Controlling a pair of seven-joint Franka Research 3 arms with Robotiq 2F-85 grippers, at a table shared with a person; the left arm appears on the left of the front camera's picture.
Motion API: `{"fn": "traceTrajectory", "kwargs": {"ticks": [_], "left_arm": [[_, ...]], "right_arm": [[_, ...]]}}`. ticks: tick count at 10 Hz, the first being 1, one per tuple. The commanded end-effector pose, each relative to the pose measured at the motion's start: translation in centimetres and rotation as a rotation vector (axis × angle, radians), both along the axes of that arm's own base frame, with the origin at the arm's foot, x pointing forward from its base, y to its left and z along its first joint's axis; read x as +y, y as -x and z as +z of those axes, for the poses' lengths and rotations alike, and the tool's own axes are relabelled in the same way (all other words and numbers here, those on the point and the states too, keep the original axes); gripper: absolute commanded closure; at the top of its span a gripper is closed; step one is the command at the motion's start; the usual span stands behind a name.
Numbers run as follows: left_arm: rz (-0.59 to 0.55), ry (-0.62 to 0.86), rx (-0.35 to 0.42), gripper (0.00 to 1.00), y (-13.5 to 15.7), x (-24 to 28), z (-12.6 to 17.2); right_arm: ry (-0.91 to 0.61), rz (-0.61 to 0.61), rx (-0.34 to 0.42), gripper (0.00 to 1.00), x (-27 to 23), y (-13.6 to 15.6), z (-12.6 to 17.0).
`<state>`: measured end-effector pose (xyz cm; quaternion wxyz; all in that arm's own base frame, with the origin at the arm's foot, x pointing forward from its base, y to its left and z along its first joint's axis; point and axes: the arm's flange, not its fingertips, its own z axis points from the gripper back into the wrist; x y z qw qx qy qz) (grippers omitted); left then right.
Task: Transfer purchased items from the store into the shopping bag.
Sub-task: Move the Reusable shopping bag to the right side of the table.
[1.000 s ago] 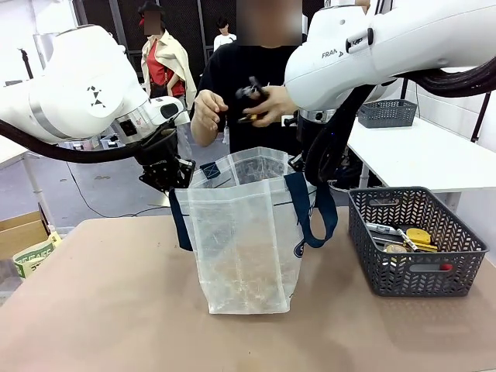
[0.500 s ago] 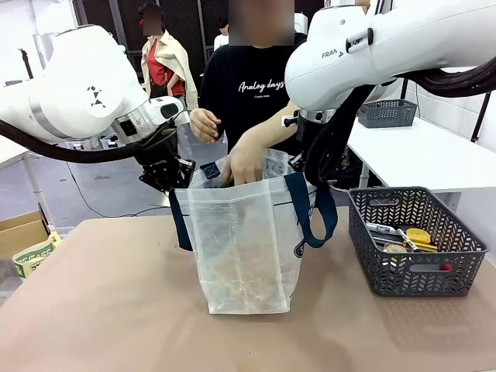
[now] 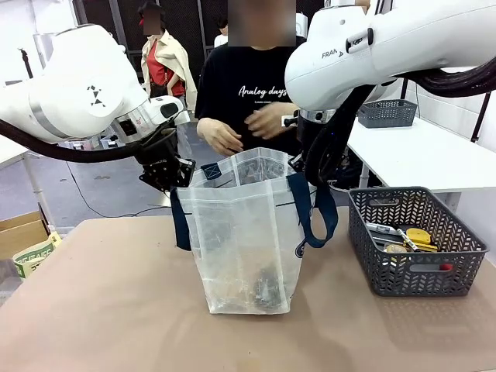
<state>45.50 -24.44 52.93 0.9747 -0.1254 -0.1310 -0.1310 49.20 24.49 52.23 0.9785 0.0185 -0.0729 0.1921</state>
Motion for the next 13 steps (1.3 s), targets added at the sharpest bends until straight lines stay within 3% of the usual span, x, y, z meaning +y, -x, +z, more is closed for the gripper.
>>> {"fn": "traceTrajectory", "kwargs": {"ticks": [1, 13], "left_arm": [[0.000, -0.002, 0.001, 1.00, 0.01, 0.07, -0.10], [0.000, -0.002, 0.001, 1.00, 0.01, 0.07, -0.10]], "right_arm": [[0.000, -0.001, -0.002, 1.00, -0.08, -0.03, 0.02], [0.000, -0.001, -0.002, 1.00, -0.08, -0.03, 0.02]]}}
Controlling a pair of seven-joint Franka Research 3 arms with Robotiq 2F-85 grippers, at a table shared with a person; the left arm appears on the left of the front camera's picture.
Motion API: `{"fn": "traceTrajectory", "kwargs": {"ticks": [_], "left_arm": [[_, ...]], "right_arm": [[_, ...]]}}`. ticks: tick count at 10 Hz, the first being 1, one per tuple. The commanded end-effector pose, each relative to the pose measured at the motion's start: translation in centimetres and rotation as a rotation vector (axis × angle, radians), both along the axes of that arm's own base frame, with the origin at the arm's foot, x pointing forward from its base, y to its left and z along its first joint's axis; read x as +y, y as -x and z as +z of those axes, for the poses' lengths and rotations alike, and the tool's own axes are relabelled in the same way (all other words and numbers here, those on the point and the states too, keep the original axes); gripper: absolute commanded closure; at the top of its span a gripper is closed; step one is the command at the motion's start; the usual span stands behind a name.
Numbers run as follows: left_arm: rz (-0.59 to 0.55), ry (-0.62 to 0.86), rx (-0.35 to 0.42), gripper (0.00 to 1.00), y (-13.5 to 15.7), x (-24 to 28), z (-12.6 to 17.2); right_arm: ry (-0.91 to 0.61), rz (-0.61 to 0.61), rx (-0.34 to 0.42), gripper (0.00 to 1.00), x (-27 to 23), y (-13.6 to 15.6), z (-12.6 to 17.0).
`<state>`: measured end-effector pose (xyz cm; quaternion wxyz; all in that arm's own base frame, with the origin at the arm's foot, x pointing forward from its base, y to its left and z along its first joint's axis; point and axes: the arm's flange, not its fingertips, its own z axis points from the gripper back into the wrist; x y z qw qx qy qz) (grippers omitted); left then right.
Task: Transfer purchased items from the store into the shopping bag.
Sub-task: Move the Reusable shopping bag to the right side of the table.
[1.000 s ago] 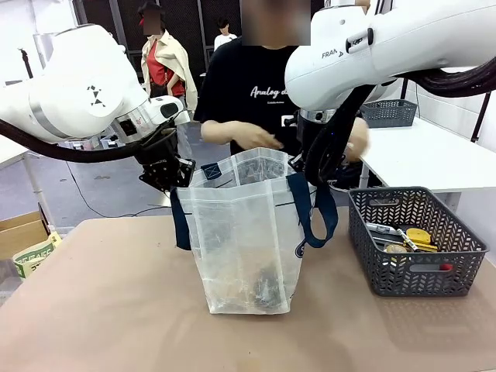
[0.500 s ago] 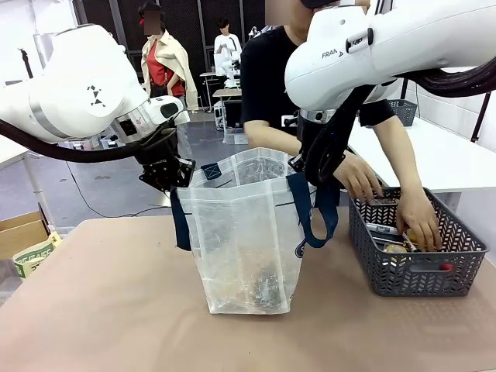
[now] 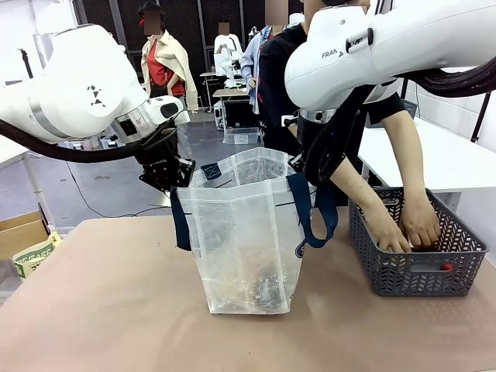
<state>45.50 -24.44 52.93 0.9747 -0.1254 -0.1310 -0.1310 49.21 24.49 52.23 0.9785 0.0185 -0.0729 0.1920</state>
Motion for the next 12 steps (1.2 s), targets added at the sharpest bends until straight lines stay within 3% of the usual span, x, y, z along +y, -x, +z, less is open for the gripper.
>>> {"fn": "traceTrajectory", "kwargs": {"ticks": [1, 12], "left_arm": [[0.000, -0.002, 0.001, 1.00, 0.01, 0.08, -0.10], [0.000, -0.002, 0.001, 1.00, 0.01, 0.08, -0.10]], "right_arm": [[0.000, -0.001, -0.002, 1.00, -0.07, -0.03, 0.02], [0.000, -0.001, -0.002, 1.00, -0.07, -0.03, 0.02]]}}
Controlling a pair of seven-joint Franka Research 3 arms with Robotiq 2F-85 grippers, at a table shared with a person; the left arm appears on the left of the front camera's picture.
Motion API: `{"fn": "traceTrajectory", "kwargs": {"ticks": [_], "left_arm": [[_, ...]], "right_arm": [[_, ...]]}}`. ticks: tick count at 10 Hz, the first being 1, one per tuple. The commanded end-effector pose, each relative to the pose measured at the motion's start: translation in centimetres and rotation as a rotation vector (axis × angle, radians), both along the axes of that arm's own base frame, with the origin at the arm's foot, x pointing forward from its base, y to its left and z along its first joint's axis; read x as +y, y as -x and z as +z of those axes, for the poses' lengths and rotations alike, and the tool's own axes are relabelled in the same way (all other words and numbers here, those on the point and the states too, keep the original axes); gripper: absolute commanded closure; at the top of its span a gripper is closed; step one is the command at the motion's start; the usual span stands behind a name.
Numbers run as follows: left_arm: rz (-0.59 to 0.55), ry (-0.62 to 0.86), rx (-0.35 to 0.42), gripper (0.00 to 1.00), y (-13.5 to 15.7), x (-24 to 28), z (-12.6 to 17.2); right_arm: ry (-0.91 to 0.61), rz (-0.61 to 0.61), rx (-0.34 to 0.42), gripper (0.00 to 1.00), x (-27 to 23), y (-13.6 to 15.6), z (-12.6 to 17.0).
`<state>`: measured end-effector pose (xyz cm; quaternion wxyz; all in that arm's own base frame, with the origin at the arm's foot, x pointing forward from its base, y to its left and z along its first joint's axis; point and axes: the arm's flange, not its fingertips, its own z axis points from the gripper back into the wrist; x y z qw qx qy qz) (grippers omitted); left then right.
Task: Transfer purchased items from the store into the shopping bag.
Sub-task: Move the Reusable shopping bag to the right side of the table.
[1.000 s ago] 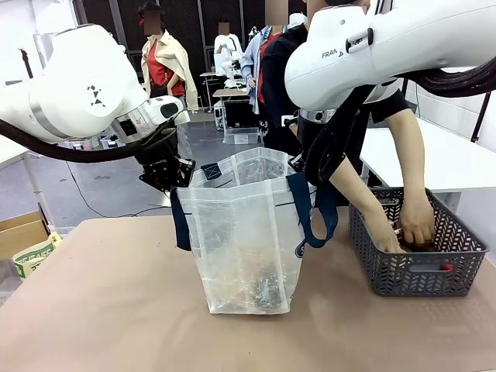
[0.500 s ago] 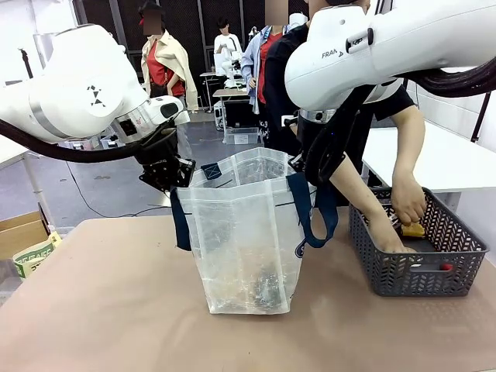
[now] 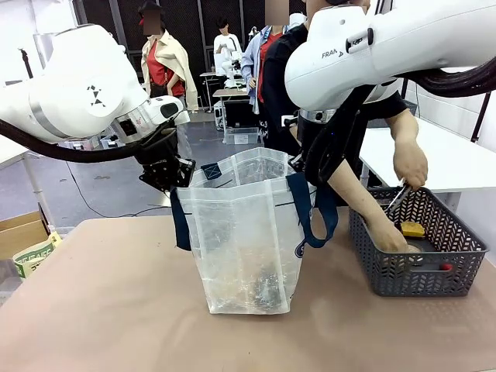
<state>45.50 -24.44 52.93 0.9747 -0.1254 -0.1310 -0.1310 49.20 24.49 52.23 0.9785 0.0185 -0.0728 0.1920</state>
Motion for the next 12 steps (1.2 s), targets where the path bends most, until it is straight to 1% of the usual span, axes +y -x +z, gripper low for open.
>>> {"fn": "traceTrajectory", "kwargs": {"ticks": [1, 12], "left_arm": [[0.000, -0.002, 0.001, 1.00, 0.01, 0.08, -0.10], [0.000, -0.002, 0.001, 1.00, 0.01, 0.08, -0.10]], "right_arm": [[0.000, -0.001, -0.002, 1.00, -0.07, -0.03, 0.02], [0.000, -0.001, -0.002, 1.00, -0.07, -0.03, 0.02]]}}
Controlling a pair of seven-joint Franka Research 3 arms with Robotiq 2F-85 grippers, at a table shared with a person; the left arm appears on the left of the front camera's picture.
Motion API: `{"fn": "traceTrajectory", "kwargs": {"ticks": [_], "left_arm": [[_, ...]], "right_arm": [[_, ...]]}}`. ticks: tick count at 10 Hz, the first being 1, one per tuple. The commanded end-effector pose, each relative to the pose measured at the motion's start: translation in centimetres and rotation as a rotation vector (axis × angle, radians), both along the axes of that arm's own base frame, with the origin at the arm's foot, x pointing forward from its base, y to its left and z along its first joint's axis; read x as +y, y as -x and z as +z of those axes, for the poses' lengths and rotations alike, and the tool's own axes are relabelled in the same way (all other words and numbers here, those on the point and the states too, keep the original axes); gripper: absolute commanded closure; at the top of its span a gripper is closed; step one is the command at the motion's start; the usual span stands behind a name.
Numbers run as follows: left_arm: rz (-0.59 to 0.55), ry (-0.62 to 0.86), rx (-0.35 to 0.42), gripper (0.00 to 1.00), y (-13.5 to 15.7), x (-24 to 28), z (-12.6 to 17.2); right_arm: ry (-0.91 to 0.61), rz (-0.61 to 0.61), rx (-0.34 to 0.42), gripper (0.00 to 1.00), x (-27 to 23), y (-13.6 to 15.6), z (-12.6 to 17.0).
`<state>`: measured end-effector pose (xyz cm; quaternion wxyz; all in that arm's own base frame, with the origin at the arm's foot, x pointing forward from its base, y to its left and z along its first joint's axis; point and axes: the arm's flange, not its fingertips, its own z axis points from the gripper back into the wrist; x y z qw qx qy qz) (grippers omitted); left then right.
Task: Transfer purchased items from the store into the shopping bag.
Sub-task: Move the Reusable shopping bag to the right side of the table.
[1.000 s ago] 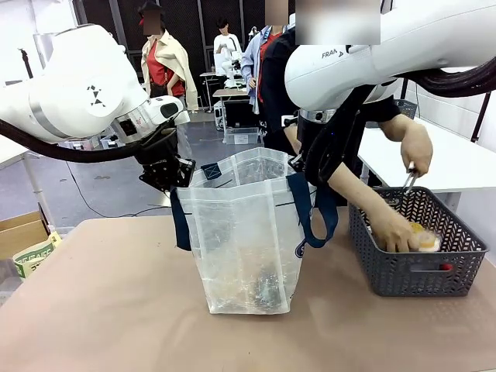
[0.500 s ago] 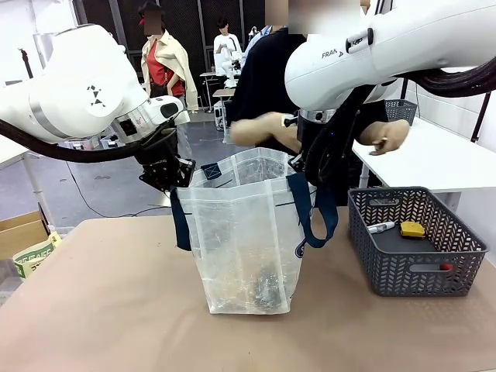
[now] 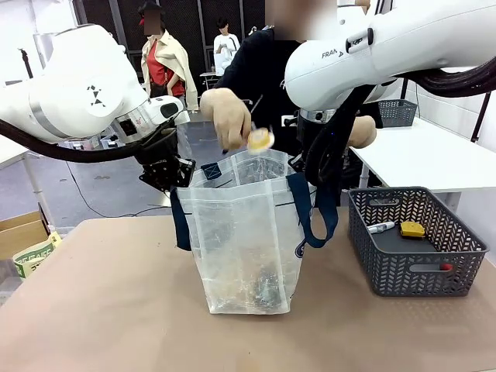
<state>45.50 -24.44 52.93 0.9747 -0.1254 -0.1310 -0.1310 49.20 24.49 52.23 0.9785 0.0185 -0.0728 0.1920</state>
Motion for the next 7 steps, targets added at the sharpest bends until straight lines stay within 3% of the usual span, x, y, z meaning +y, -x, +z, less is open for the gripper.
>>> {"fn": "traceTrajectory", "kwargs": {"ticks": [1, 7], "left_arm": [[0.000, -0.002, 0.001, 1.00, 0.01, 0.08, -0.10], [0.000, -0.002, 0.001, 1.00, 0.01, 0.08, -0.10]], "right_arm": [[0.000, -0.001, -0.002, 1.00, -0.07, -0.03, 0.02], [0.000, -0.001, -0.002, 1.00, -0.07, -0.03, 0.02]]}}
